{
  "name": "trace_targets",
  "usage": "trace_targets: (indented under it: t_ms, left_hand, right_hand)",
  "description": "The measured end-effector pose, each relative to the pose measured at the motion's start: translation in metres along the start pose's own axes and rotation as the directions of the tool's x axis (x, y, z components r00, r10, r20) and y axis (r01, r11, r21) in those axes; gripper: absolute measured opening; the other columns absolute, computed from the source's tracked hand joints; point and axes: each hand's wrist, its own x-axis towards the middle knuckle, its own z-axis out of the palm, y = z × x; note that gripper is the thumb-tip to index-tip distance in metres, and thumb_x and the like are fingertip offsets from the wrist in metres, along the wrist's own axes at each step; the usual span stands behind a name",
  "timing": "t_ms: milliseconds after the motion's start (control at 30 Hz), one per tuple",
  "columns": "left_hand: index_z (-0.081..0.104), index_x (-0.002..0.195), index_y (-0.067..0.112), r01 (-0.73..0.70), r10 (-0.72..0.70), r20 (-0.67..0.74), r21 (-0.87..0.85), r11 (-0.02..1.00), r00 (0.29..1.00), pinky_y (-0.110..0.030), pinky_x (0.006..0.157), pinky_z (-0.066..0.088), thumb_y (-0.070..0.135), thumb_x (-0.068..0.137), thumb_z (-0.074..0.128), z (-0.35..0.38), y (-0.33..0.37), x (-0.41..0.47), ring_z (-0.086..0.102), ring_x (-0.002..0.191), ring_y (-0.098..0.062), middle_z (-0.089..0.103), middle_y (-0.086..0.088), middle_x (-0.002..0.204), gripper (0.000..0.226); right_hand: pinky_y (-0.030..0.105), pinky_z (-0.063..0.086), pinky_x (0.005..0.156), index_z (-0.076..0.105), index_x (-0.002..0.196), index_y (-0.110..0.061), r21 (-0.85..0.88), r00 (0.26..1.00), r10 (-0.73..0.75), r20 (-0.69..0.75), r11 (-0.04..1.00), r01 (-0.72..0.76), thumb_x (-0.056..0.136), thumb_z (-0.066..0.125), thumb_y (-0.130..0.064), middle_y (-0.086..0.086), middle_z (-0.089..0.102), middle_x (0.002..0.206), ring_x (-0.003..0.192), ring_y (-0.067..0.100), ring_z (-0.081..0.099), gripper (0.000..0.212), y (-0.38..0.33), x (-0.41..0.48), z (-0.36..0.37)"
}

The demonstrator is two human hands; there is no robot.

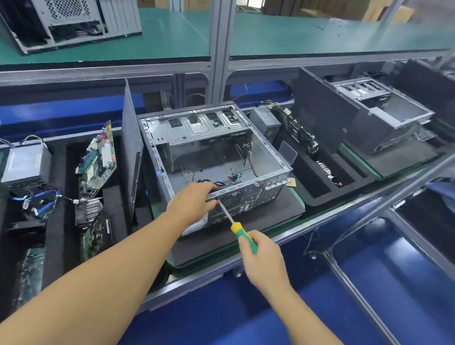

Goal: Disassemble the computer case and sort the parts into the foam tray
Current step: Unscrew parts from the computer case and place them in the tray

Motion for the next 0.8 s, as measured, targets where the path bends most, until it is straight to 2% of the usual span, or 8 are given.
trace_targets:
  t_ms: [133, 233, 333, 400, 500, 633, 700, 800]
  left_hand:
    - [0.059, 0.129, 0.023, -0.01, 0.01, -0.011, -0.011, 1.0, 1.0, -0.033, 0.07, 0.045, 0.032, 0.095, 0.063, 0.001, -0.001, 0.001, 0.061, 0.095, -0.022, 0.068, -0.001, 0.113, 0.035]
    - [0.059, 0.128, 0.023, -0.007, 0.007, -0.004, -0.004, 1.0, 1.0, -0.032, 0.067, 0.041, 0.032, 0.095, 0.062, 0.001, -0.002, 0.001, 0.061, 0.094, -0.024, 0.068, -0.002, 0.111, 0.034]
    - [0.059, 0.128, 0.025, -0.002, 0.002, -0.003, -0.009, 1.0, 1.0, -0.032, 0.067, 0.041, 0.032, 0.095, 0.062, 0.001, -0.002, 0.002, 0.062, 0.095, -0.024, 0.068, -0.001, 0.11, 0.033]
    - [0.059, 0.128, 0.025, -0.001, 0.001, -0.008, -0.011, 1.0, 1.0, -0.031, 0.067, 0.039, 0.032, 0.095, 0.062, 0.002, -0.002, 0.002, 0.061, 0.094, -0.024, 0.067, -0.001, 0.109, 0.034]
    - [0.059, 0.127, 0.027, 0.0, 0.0, -0.01, -0.02, 1.0, 1.0, -0.032, 0.067, 0.041, 0.032, 0.095, 0.062, 0.002, -0.002, 0.002, 0.062, 0.094, -0.023, 0.067, 0.0, 0.109, 0.033]
    - [0.059, 0.127, 0.026, -0.004, 0.003, -0.015, -0.015, 1.0, 1.0, -0.031, 0.065, 0.04, 0.032, 0.095, 0.063, 0.002, -0.002, 0.002, 0.062, 0.092, -0.024, 0.067, 0.0, 0.109, 0.033]
    - [0.059, 0.126, 0.026, -0.004, 0.004, -0.021, -0.006, 1.0, 1.0, -0.031, 0.063, 0.038, 0.032, 0.095, 0.063, 0.002, -0.001, 0.002, 0.057, 0.083, -0.021, 0.067, 0.001, 0.108, 0.032]
    - [0.059, 0.127, 0.027, 0.0, 0.0, -0.025, 0.006, 1.0, 1.0, -0.031, 0.06, 0.036, 0.033, 0.095, 0.062, 0.001, -0.001, 0.002, 0.054, 0.079, -0.02, 0.067, 0.001, 0.107, 0.032]
  right_hand:
    - [0.023, 0.036, 0.045, 0.064, 0.095, -0.015, -0.547, 0.893, -0.411, -0.185, 0.797, 0.254, 0.094, 0.066, -0.028, 0.0, 0.052, 0.084, 0.057, 0.022, 0.053, 0.013, 0.0, -0.011, 0.012]
    - [0.016, 0.035, 0.048, 0.067, 0.095, -0.016, 0.237, 0.997, 0.051, -0.051, 0.971, -0.037, 0.095, 0.066, -0.029, -0.002, 0.058, 0.084, 0.062, 0.018, 0.052, 0.013, -0.003, -0.002, 0.006]
    - [0.022, 0.032, 0.037, 0.072, 0.1, 0.004, 0.72, 0.756, 0.296, 0.584, 0.24, -0.651, 0.096, 0.057, -0.028, 0.013, 0.062, 0.081, 0.055, 0.016, 0.045, 0.037, -0.003, 0.01, -0.009]
    - [0.021, 0.035, 0.037, 0.072, 0.099, 0.012, 0.685, 0.692, 0.213, 0.69, 0.117, -0.719, 0.089, 0.058, -0.023, 0.017, 0.062, 0.082, 0.057, 0.016, 0.044, 0.039, -0.002, 0.013, -0.014]
    - [0.023, 0.039, 0.042, 0.073, 0.094, 0.002, 0.7, 0.739, 0.178, 0.65, 0.238, -0.673, 0.092, 0.06, -0.019, 0.01, 0.058, 0.077, 0.058, 0.015, 0.045, 0.025, -0.004, 0.012, -0.014]
    - [0.036, 0.05, 0.054, 0.054, 0.089, -0.019, 0.133, 0.996, 0.002, 0.087, 0.991, -0.014, 0.095, 0.06, -0.02, -0.003, 0.052, 0.076, 0.06, 0.013, 0.05, 0.009, 0.003, 0.004, -0.008]
    - [0.032, 0.037, 0.051, 0.049, 0.092, -0.019, -0.441, 0.951, -0.302, -0.056, 0.862, 0.248, 0.093, 0.064, -0.021, -0.004, 0.049, 0.082, 0.064, 0.021, 0.051, 0.015, 0.006, 0.0, -0.003]
    - [0.023, 0.033, 0.05, 0.051, 0.093, -0.021, -0.446, 0.948, -0.311, -0.076, 0.86, 0.246, 0.093, 0.065, -0.027, -0.006, 0.05, 0.083, 0.063, 0.018, 0.048, 0.015, 0.004, -0.001, 0.001]
